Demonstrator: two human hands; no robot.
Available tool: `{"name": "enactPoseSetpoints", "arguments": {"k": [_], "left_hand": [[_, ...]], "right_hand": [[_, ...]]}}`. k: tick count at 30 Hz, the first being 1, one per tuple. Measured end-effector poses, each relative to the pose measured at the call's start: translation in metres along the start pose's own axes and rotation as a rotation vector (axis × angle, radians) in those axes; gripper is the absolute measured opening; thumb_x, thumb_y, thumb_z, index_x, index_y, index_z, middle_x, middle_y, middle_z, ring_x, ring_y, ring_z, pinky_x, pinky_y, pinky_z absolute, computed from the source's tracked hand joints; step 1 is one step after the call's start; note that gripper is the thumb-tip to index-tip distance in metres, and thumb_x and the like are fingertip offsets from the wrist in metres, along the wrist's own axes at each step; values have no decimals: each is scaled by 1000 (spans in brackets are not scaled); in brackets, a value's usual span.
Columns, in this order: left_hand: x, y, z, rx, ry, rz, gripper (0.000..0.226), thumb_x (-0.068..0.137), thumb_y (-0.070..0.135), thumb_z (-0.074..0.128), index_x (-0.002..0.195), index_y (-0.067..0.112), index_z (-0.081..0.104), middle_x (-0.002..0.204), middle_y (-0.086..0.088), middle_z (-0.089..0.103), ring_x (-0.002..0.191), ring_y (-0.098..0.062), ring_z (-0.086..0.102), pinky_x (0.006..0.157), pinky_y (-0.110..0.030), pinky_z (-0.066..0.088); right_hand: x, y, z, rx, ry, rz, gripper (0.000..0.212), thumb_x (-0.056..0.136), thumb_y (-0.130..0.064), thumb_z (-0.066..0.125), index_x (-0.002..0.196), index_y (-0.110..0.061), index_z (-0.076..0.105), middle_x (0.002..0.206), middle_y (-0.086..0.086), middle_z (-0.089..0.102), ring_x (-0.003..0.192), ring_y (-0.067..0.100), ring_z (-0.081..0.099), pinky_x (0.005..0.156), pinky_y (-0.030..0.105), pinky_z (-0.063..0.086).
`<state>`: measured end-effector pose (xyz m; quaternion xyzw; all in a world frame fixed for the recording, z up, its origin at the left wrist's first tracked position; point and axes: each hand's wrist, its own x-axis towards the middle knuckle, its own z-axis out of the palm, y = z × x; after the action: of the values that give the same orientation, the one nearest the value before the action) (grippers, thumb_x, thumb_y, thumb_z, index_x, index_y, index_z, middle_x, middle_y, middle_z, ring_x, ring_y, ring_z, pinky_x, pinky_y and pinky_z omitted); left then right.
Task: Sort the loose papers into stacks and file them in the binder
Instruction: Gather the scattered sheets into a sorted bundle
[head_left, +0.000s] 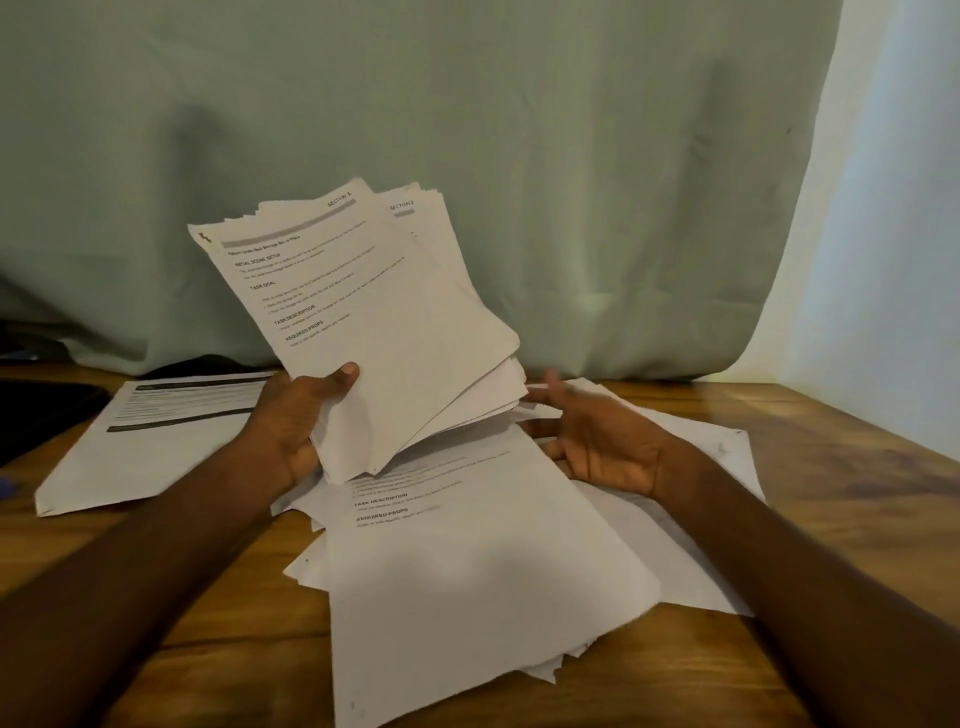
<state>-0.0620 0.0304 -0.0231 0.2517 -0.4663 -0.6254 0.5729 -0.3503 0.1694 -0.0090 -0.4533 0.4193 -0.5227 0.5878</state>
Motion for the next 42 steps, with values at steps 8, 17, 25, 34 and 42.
{"name": "enactPoseSetpoints", "arguments": {"k": [8, 17, 25, 34, 42], "left_hand": [[7, 9, -5, -35, 47, -47, 43, 94, 13, 69, 137, 14, 61, 111, -1, 72, 91, -17, 69, 69, -34, 56], [11, 12, -12, -68, 67, -38, 45, 95, 13, 68, 138, 20, 60, 109, -2, 71, 96, -22, 67, 73, -38, 52], [11, 12, -12, -43, 45, -32, 33, 97, 14, 66, 128, 23, 60, 107, -2, 69, 93, -22, 65, 72, -38, 51], [2, 33, -3, -64, -32, -14, 19, 101, 16, 57, 119, 17, 64, 93, 6, 78, 82, -9, 74, 63, -26, 60], [-9, 21, 13, 6, -82, -85, 13, 101, 18, 59, 105, 19, 71, 101, 4, 76, 87, -8, 72, 89, -31, 56]], "right_hand": [[7, 2, 2, -190, 221, -156, 48, 87, 5, 70, 132, -10, 65, 123, 13, 72, 115, 32, 69, 96, 44, 58], [3, -13, -11, -71, 326, -337, 50, 92, 2, 63, 138, -19, 61, 128, 8, 71, 116, 34, 68, 102, 51, 52], [6, -10, -23, 28, 669, -136, 34, 87, 3, 69, 122, 4, 66, 65, 2, 59, 45, 8, 39, 35, 19, 33], [20, 4, 6, -16, 815, -132, 25, 94, 8, 57, 118, 1, 61, 91, 13, 65, 51, 25, 69, 59, 33, 64], [14, 0, 23, -291, 372, -43, 22, 102, -11, 57, 121, -3, 65, 105, 19, 77, 93, 37, 75, 82, 42, 63]]}}
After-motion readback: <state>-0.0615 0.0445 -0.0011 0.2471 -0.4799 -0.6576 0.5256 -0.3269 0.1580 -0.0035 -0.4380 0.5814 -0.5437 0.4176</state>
